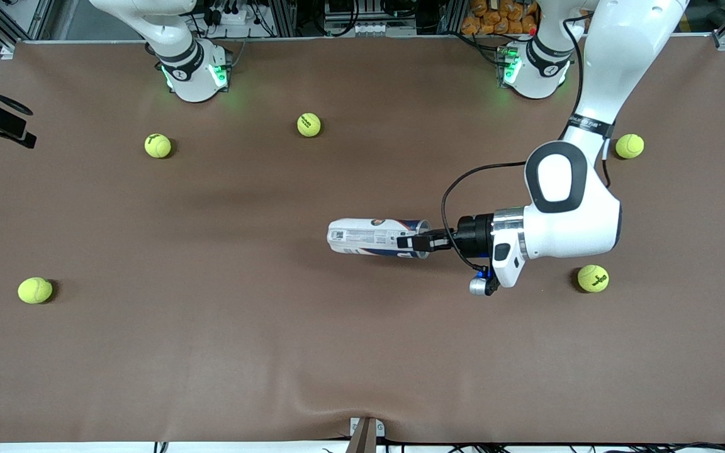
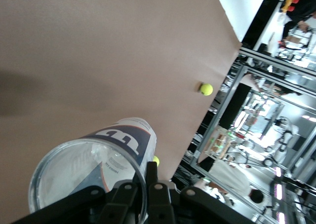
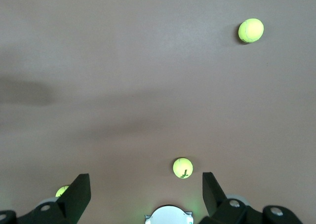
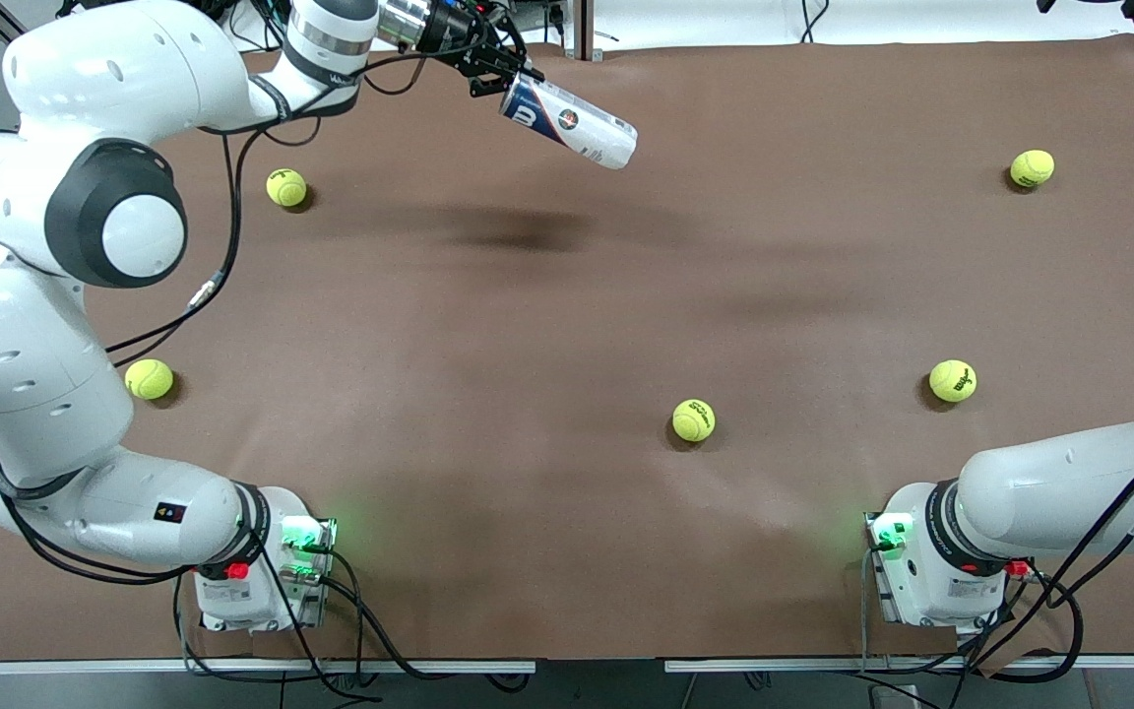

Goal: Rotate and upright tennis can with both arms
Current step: 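Lift and rotate the can upright with the left gripper, lower it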

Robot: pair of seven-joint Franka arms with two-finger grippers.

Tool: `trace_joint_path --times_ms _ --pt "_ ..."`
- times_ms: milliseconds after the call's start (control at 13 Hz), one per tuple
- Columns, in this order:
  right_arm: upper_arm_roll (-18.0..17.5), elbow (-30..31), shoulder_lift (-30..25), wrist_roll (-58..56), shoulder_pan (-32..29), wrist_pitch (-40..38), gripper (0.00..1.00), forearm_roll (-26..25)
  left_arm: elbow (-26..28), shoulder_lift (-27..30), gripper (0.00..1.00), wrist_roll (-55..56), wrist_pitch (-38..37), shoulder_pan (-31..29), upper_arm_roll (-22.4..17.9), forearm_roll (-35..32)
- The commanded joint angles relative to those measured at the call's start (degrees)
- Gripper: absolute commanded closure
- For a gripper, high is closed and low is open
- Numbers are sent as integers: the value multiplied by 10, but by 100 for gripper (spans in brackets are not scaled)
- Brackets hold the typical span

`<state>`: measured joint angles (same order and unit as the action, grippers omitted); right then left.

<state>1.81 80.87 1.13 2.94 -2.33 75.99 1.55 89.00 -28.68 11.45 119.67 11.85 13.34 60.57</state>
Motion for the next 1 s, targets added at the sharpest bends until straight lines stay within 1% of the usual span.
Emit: trace_joint_path --times_ms 0,231,385,538,692,846,923 --pt "1 -7 1 5 3 -1 0 1 -19 0 100 42 3 40 -5 -68" --pt "1 -7 1 5 3 -1 0 1 -78 -29 100 146 4 87 -8 -210" --pt "1 -7 1 4 3 -1 0 1 -95 -37 100 202 4 112 -8 -293" --pt "1 -7 0 0 3 -1 0 -1 -102 -42 100 253 5 148 -11 -384" --pt "0 -6 0 -2 15 -1 0 -22 -103 -49 100 316 5 182 -11 -483" --pt "0 -5 0 -2 32 -4 0 -44 -108 -53 100 381 6 215 -11 -554" --pt "1 -5 -1 -2 32 -6 0 -44 -108 -59 100 398 6 232 -11 -591"
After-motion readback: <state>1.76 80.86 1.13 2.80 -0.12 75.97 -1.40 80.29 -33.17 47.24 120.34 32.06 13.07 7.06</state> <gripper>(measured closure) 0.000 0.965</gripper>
